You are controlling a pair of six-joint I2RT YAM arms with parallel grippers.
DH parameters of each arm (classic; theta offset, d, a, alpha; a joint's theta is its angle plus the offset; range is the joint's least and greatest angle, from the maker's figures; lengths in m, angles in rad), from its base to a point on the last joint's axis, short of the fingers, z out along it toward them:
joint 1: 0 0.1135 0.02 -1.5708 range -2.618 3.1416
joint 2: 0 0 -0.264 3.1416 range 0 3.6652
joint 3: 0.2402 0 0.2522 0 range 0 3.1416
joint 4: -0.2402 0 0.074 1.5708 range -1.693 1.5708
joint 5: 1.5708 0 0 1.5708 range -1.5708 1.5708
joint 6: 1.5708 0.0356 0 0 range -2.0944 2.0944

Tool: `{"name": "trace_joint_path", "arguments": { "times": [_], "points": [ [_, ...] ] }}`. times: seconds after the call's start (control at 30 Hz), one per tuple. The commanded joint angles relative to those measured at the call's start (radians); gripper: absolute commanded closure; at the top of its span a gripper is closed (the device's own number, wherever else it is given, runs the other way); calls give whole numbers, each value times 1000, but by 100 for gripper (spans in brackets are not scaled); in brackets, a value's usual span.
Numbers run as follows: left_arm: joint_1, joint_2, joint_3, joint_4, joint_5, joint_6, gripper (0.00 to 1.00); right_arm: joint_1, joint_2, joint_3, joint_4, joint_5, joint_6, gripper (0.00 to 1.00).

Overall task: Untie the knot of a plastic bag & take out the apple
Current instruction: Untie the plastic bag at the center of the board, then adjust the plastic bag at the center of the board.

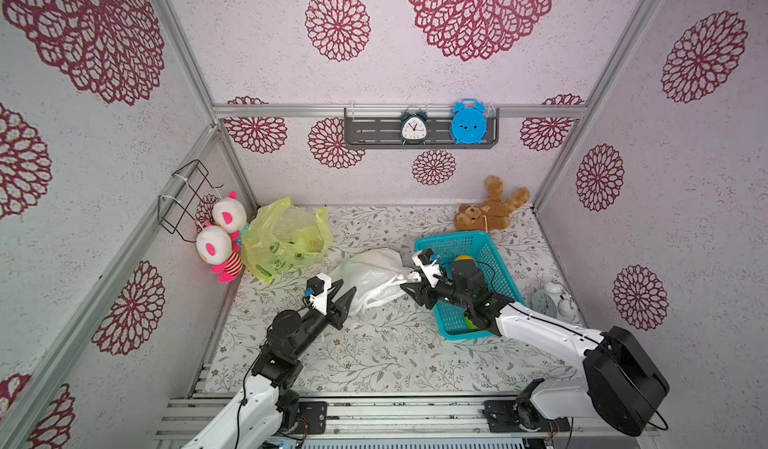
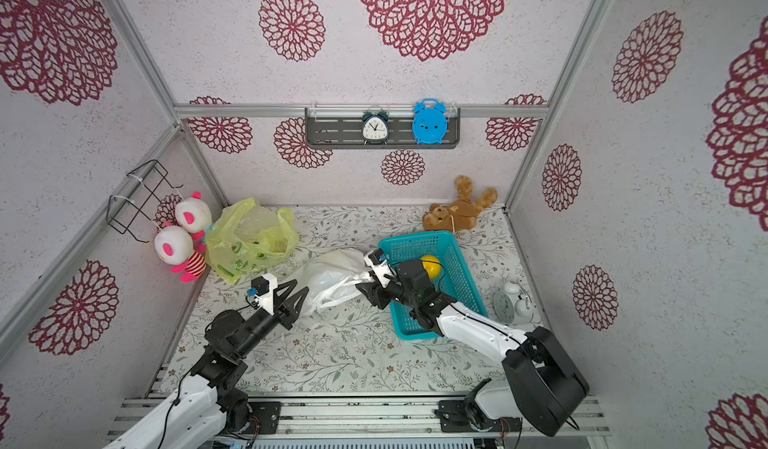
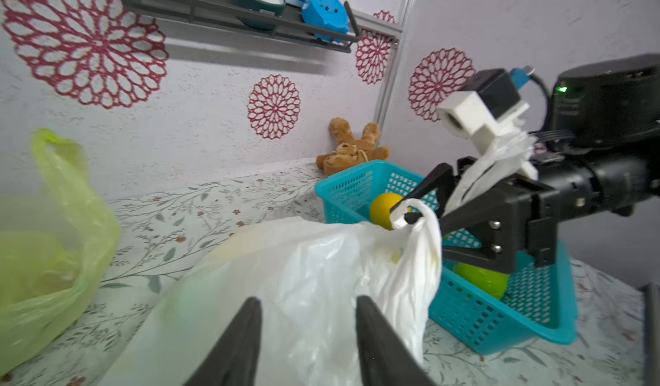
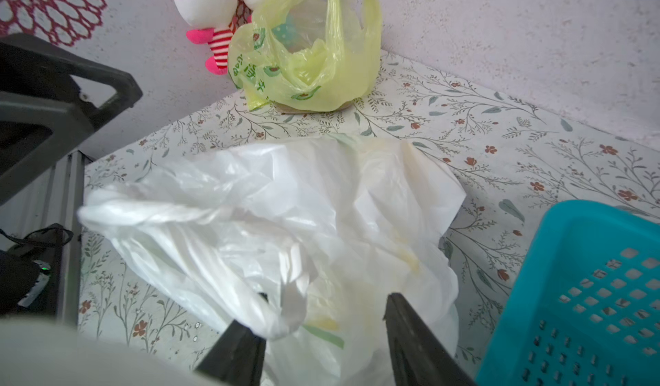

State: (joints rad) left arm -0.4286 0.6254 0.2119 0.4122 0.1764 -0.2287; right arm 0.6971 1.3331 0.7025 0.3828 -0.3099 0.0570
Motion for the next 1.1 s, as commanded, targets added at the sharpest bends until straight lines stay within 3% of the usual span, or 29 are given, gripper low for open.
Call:
{"name": "trace_joint_path", "arguments": {
  "times": [0.0, 0.1, 0.2, 0.3, 0.37, 0.53, 0.77, 0.9, 0.93, 1.03, 1.07],
  "points": [
    [-13, -61, 78, -190, -33, -13, 36, 24, -28, -34, 115, -4, 86, 46],
    [-18, -9, 183, -288, 7, 15, 28, 40, -38, -59, 117, 45, 84, 53],
    [-25, 144, 308, -374, 82, 57, 13, 45, -57, -71, 88, 120, 96, 78],
    [-40, 334, 402, -409, 239, 72, 1, 45, -122, -100, 134, 153, 138, 86],
    [-95, 431, 424, -395, 293, 83, 3, 48, -174, -104, 165, 173, 170, 90],
    [-259, 484, 356, -249, 219, 106, 3, 50, -227, -124, 233, 153, 204, 97],
    [-339, 625, 480, -518, 102, 190, 3, 50, -284, -181, 242, 173, 178, 100],
    [-361, 710, 495, -533, 71, 183, 0, 49, -298, -213, 268, 170, 181, 99],
    [-367, 736, 506, -538, 56, 182, 1, 50, -296, -210, 258, 168, 178, 99],
    [-371, 815, 551, -598, -22, 181, 18, 50, -310, -218, 249, 152, 170, 99],
    [-371, 834, 560, -609, -41, 187, 29, 50, -318, -225, 247, 143, 163, 99]
  ]
}}
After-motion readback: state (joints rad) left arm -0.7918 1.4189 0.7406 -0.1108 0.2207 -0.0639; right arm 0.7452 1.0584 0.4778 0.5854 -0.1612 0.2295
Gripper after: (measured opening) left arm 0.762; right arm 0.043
